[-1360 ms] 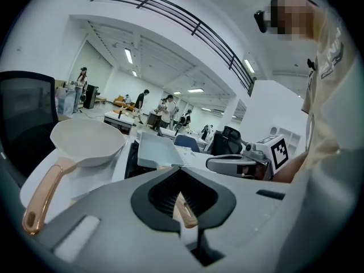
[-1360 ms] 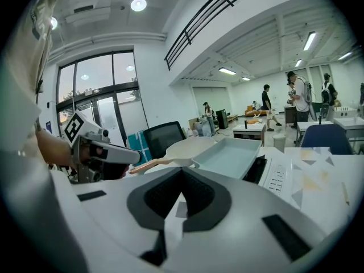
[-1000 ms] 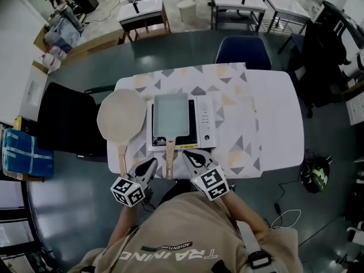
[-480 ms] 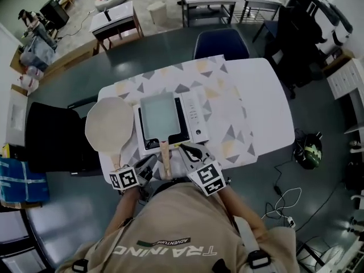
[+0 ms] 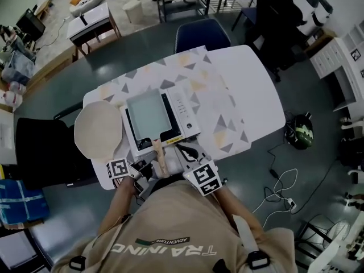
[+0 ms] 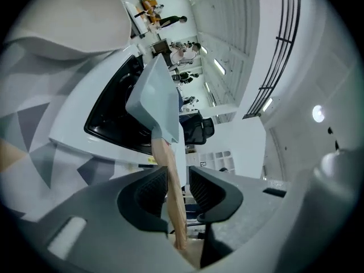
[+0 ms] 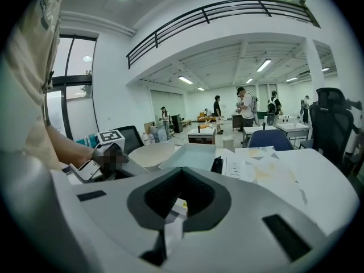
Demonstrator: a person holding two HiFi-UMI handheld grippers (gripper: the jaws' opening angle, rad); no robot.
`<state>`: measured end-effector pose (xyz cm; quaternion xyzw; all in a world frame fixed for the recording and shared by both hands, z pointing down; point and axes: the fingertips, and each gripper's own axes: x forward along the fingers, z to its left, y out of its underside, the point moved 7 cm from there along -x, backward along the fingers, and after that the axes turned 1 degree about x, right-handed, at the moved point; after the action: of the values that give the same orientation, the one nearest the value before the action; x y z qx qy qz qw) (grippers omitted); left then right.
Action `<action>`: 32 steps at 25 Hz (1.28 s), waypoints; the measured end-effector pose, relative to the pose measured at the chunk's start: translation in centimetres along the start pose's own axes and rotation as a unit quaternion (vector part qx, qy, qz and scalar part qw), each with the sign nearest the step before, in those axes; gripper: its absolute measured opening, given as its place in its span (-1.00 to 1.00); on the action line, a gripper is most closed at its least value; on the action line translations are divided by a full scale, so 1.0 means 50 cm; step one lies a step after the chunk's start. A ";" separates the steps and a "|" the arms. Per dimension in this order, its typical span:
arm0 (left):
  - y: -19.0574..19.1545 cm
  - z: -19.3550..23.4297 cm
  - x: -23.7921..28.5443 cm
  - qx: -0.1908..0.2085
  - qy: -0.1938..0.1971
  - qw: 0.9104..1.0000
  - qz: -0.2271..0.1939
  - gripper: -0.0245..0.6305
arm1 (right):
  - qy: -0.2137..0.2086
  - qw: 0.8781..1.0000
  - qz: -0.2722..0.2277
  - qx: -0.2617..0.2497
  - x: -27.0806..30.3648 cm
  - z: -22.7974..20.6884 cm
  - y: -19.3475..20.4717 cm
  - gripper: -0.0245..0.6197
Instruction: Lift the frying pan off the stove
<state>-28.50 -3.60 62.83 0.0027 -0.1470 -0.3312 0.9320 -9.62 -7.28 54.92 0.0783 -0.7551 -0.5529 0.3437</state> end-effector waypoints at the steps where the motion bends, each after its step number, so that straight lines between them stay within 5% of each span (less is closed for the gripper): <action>1: -0.003 0.007 0.003 -0.005 0.005 1.000 0.003 -0.61 | 0.002 1.000 0.000 0.000 -0.001 -0.001 0.000 -0.94; 10: -0.021 0.046 0.036 -0.044 0.029 0.996 0.070 -0.58 | 0.025 1.000 0.000 0.000 -0.012 -0.015 0.000 -0.93; 23: -0.013 0.038 0.121 -0.071 0.088 0.987 0.111 -0.53 | 0.052 0.999 0.005 0.002 -0.022 -0.029 -0.006 -0.93; 32: -0.014 0.056 0.158 -0.107 0.098 0.986 0.079 -0.53 | 0.053 0.999 0.006 0.007 -0.019 -0.033 -0.004 -0.94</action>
<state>-23.89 -8.75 67.60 -0.0760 -0.0184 -0.2687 0.9600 -7.96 -8.15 54.57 0.1050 -0.7402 -0.5404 0.3860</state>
